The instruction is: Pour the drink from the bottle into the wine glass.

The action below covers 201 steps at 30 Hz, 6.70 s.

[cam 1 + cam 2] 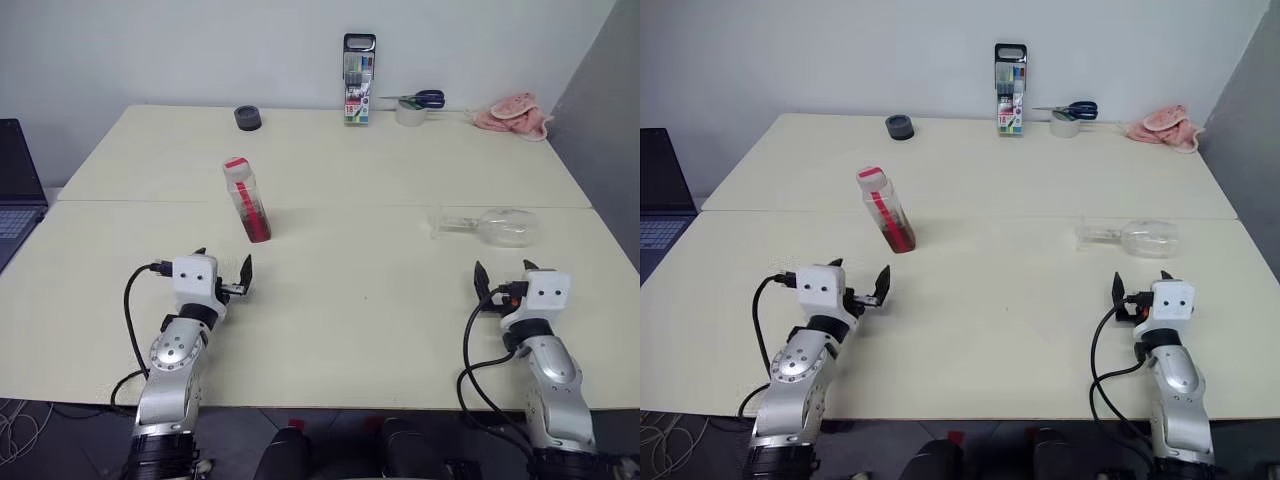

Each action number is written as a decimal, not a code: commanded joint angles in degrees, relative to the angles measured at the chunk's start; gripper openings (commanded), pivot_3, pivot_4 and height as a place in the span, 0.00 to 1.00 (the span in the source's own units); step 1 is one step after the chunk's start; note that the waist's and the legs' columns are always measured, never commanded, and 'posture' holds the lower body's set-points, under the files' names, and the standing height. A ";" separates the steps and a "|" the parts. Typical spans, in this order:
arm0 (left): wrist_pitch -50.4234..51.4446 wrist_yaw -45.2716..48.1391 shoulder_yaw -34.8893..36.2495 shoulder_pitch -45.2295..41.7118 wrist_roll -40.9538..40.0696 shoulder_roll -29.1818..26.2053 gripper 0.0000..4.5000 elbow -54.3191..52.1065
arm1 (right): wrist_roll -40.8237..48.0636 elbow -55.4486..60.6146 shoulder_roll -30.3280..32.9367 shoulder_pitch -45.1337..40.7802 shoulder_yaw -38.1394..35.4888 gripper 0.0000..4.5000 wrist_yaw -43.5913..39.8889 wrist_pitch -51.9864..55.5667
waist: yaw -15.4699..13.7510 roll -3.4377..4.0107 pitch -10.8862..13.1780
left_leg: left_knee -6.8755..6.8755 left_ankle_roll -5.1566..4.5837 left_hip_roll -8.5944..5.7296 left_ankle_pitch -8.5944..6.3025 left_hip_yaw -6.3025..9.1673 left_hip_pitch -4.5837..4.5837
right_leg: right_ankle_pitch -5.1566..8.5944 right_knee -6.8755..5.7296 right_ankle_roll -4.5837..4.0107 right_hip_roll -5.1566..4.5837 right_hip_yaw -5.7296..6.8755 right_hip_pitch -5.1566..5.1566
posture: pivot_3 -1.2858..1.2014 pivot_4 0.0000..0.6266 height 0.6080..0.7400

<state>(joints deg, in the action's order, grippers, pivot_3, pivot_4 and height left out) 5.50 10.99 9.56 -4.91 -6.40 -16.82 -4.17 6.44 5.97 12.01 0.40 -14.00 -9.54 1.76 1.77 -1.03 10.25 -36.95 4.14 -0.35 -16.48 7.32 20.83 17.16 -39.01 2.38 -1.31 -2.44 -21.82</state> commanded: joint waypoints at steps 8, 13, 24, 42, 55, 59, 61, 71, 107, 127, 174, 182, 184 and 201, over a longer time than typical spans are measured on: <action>-1.11 0.87 -0.03 0.22 0.38 -0.23 0.99 -3.24 | 0.48 1.30 1.17 -1.27 -0.68 1.00 0.17 -1.12 | -0.01 0.00 0.00 | 0.00 0.00 -0.01 0.00 0.00 0.00 | 0.00 0.00 0.00 0.00 0.00 0.00 | 0.52 0.24 1.00; -1.05 0.67 -0.05 0.17 0.37 0.13 0.99 -3.54 | 0.48 1.24 1.54 -1.37 -0.65 1.00 -0.15 -1.18 | -0.01 0.00 0.00 | 0.00 0.00 -0.01 0.00 0.00 0.01 | 0.00 0.00 0.00 0.00 0.00 0.00 | 0.52 0.24 1.00; -1.49 1.02 0.42 -0.46 -0.17 0.13 0.99 -3.50 | 0.65 1.51 2.47 -1.82 -0.59 1.00 -0.66 -1.02 | -0.01 0.00 0.00 | 0.00 0.00 -0.01 0.00 0.00 0.00 | 0.00 0.00 0.00 0.00 0.00 0.00 | 0.52 0.24 1.00; 2.81 -2.99 -2.09 -8.69 1.13 4.47 0.99 -1.63 | 16.52 16.87 10.46 -4.30 8.10 1.00 -19.56 15.04 | -0.01 0.01 0.02 | -0.04 0.00 -0.02 0.00 0.01 0.02 | 0.00 0.00 0.00 0.00 0.01 0.01 | 0.52 0.24 1.00; 6.41 -12.20 -2.67 -18.78 6.26 7.18 0.99 4.34 | 26.72 23.81 21.04 -8.01 8.96 1.00 -28.71 27.81 | -0.17 -0.07 0.03 | -0.06 -0.01 -0.06 0.00 0.11 0.05 | 0.00 0.07 0.01 0.00 0.12 0.09 | 0.52 0.24 1.00; 6.49 -12.32 -2.78 -21.41 6.01 7.03 0.99 6.71 | 26.70 22.99 21.55 -7.69 9.23 1.00 -30.79 26.82 | -0.17 -0.07 0.03 | -0.06 0.00 -0.06 0.00 0.09 0.05 | 0.00 0.06 0.01 0.00 0.10 0.08 | 0.52 0.24 1.00; 6.94 -12.77 -2.55 -23.04 5.62 7.54 0.99 8.25 | 26.41 22.51 21.54 -7.85 9.45 1.00 -31.57 26.39 | -0.18 -0.08 0.04 | -0.07 0.00 -0.06 0.00 0.10 0.05 | 0.00 0.06 0.01 0.00 0.11 0.08 | 0.52 0.24 1.00; 6.15 -17.10 -2.61 -31.00 7.81 7.85 0.99 16.59 | 26.61 21.07 21.80 -8.96 9.47 1.00 -33.49 26.44 | -0.18 -0.11 0.06 | -0.07 0.03 -0.06 0.02 0.09 0.06 | 0.00 0.06 0.01 0.00 0.10 0.07 | 0.52 0.24 1.00; 5.41 20.35 -11.61 -29.63 -8.62 5.56 0.40 10.51 | 28.64 30.95 25.06 -11.56 5.63 1.00 -26.70 34.18 | -0.78 -0.19 0.11 | -0.09 0.25 -0.10 0.14 0.08 0.18 | 0.00 0.11 0.02 -0.06 0.12 0.02 | 0.52 0.24 1.00; 1.03 55.76 -19.28 -37.41 -11.91 1.34 0.40 18.91 | 28.81 33.42 14.55 -24.91 15.60 1.00 -10.15 45.38 | 0.13 -0.15 0.12 | -0.11 0.14 -0.07 0.09 0.11 0.62 | 0.00 0.03 0.00 0.00 0.10 -0.50 | 0.52 0.24 1.00; -0.59 52.52 -17.14 -39.14 -9.47 0.32 0.40 23.67 | 27.02 34.70 18.70 -21.24 12.68 0.76 -20.79 40.14 | -0.12 -0.11 0.14 | -0.62 0.14 -0.14 0.09 0.42 1.09 | -0.02 -0.02 0.00 -0.08 0.25 -0.59 | 0.52 0.24 1.00; -2.02 54.02 -17.52 -40.79 -9.19 1.07 0.40 26.39 | 10.85 34.54 4.67 -19.82 24.77 0.76 -1.13 38.19 | 0.23 -0.09 0.13 | -0.81 0.14 -0.10 0.09 0.38 1.01 | -0.05 -0.23 0.06 0.07 0.19 -0.58 | 0.52 0.24 1.00; -2.30 54.21 -17.57 -41.05 -9.11 1.24 0.40 26.79 | 9.22 32.73 2.18 -20.85 25.51 0.76 0.45 37.70 | 0.23 -0.08 0.14 | -0.81 0.16 -0.10 0.10 0.37 1.01 | -0.05 -0.25 0.06 0.08 0.17 -0.59 | 0.52 0.24 1.00; -2.84 54.48 -17.43 -40.32 -8.77 1.14 0.40 26.68 | 2.93 28.38 -1.24 -22.93 26.58 0.70 -0.28 32.90 | 0.24 -0.08 0.14 | -0.83 0.12 -0.12 0.08 0.38 1.04 | -0.05 -0.22 0.05 0.06 0.18 -0.59 | 0.52 0.24 1.00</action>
<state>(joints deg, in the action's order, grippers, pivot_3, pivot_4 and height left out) 4.16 65.58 -8.57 -44.14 -14.97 -15.74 23.90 9.93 32.88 11.14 -21.80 12.59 -9.59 36.20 2.00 -1.11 10.39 -37.78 4.26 -0.48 -16.40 7.70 21.87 17.12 -39.23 2.43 -1.26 -2.25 -22.41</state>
